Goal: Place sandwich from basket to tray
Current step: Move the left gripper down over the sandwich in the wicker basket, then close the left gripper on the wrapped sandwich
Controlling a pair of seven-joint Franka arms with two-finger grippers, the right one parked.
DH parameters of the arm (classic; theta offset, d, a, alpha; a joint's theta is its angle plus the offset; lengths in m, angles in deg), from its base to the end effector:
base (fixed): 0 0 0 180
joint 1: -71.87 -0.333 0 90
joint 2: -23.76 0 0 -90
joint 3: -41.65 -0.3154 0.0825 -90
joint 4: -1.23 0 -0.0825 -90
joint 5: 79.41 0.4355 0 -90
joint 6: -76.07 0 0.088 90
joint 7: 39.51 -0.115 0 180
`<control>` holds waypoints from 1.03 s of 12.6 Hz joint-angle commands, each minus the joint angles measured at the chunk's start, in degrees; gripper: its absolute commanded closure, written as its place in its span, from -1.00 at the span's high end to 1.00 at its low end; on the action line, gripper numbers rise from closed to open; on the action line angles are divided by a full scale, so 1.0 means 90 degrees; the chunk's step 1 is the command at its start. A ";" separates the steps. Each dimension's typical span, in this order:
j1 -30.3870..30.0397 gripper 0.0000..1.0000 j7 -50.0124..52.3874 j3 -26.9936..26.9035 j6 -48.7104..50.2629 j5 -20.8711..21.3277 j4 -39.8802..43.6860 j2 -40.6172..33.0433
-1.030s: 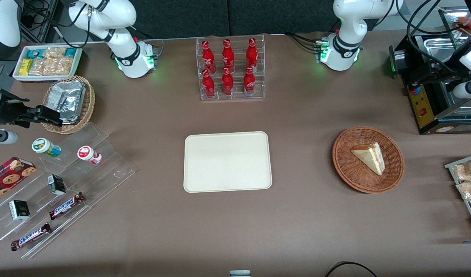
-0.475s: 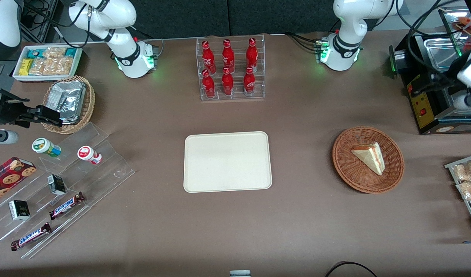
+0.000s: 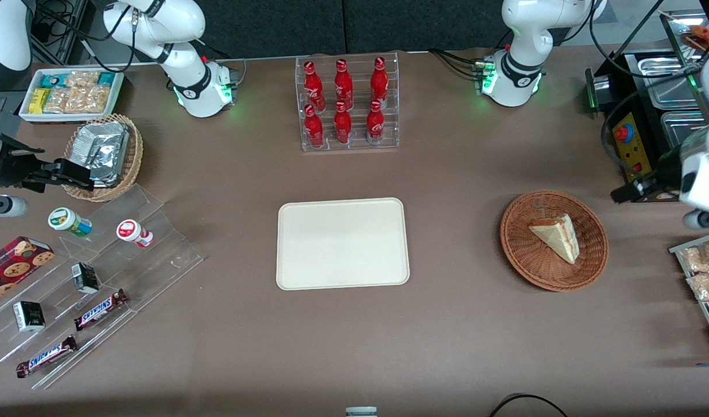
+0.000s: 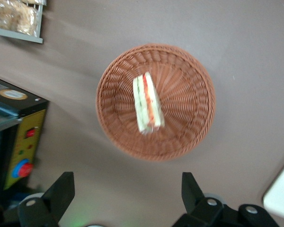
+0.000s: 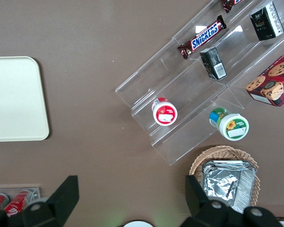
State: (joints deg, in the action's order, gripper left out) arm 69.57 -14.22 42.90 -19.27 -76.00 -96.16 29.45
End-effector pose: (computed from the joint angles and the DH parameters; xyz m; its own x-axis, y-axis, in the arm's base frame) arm 0.6278 0.0182 0.4948 0.8937 0.4378 -0.0981 0.4277 -0.8974 -0.1080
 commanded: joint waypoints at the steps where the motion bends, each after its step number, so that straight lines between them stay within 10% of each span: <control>1: -0.0008 0.99 0.0965 0.0028 -0.1190 0.0061 -0.1139 -0.0203; 13: -0.0174 0.99 0.2014 0.0028 -0.5469 0.0003 -0.3982 0.0158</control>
State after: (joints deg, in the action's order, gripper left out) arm 68.16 2.17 42.91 -65.06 -76.04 -129.76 30.91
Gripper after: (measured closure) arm 0.000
